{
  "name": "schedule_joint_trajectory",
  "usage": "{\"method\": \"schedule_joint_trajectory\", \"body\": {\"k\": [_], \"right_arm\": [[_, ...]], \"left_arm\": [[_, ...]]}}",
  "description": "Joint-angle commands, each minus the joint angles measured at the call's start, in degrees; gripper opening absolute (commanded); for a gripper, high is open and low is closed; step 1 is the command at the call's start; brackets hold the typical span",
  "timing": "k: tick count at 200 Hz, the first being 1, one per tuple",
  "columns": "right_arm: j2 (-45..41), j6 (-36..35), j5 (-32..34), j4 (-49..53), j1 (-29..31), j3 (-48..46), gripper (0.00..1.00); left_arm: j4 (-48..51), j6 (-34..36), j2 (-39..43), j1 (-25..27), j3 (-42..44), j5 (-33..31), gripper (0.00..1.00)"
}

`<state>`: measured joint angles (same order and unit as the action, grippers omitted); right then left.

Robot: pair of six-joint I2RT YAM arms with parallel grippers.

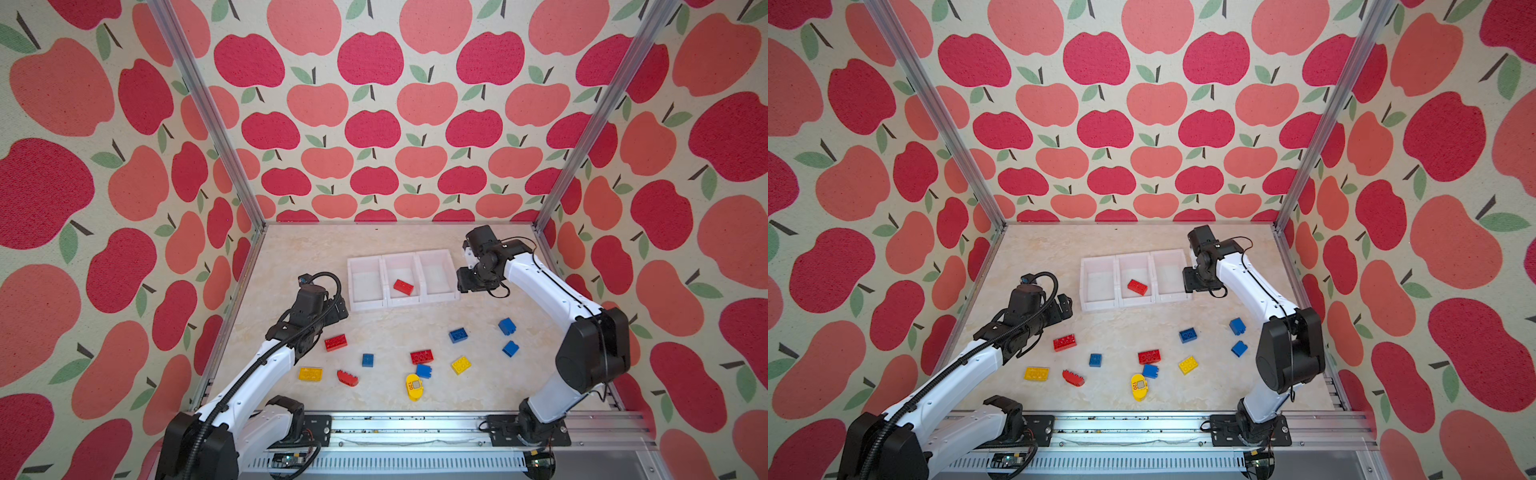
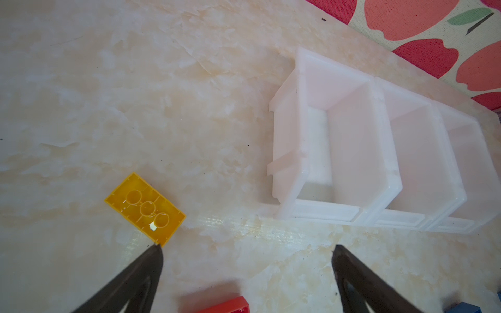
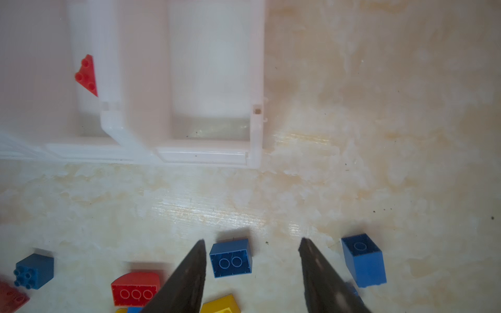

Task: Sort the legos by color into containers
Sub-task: 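Move the right gripper over the tall blue brick, then grasp the tall blue brick with the right gripper and lift it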

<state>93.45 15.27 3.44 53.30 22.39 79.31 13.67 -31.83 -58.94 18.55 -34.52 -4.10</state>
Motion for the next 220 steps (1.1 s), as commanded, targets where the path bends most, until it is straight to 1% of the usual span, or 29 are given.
{"method": "schedule_joint_trajectory", "body": {"k": [1, 13, 23, 40, 44, 56, 76, 82, 105, 127, 171, 220], "right_arm": [[-3.47, 5.43, -1.64, 0.35, -4.08, -4.59, 0.61], [-3.88, 7.41, -1.55, 0.99, -6.47, -6.24, 0.64], [-4.04, 9.24, -1.13, 1.44, -8.22, -7.6, 0.69], [-4.49, 12.8, -0.72, 1.31, -10.93, -9.6, 0.74], [-4.66, 13.83, -0.58, 1.22, -11.46, -10.04, 0.77], [-5.09, 17.12, -0.67, 0.62, -13.1, -11.57, 0.78], [-4.74, 23.22, -2.8, 0.16, -16.37, -13.94, 0.78], [-4.53, 24.84, -2.92, 0.14, -17.05, -14.54, 0.8], [-4.37, 30.22, -3.51, -1.48, -19.12, -17.14, 0.8], [-4.52, 33.83, -3.12, -3.86, -19.95, -19.01, 0.8], [-2.63, 37.39, -3.01, -7.09, -21.1, -21.17, 0.79], [-1.04, 39.09, -3.44, -8.94, -21.56, -23.33, 0.74]], "left_arm": [[-0.93, 0.94, -0.74, 0.26, -1.69, -0.08, 0.99], [-1.1, 1.03, -1.1, 0.34, -1.77, 0.05, 0.99], [-1.19, 1.07, -1.33, 0.35, -1.78, 0.16, 0.99], [-1.37, 1.07, -1.61, 0.35, -1.84, 0.23, 0.99], [-1.37, 1.07, -1.62, 0.35, -1.86, 0.23, 0.99], [-1.37, 1.16, -1.79, 0.35, -1.95, 0.14, 0.99], [-1.29, 1.34, -2.01, 0.35, -2.21, -0.03, 0.99], [-1.19, 1.46, -1.98, 0.35, -2.3, -0.12, 0.99], [-0.93, 1.6, -1.97, 0.35, -2.39, -0.36, 0.99], [-0.67, 1.78, -2.01, 0.35, -2.43, -0.56, 0.99], [-0.67, 1.86, -2.47, 0.35, -2.63, -0.74, 0.99], [-1.01, 2.33, -3.11, 0.33, -3.35, -0.91, 0.99]]}}
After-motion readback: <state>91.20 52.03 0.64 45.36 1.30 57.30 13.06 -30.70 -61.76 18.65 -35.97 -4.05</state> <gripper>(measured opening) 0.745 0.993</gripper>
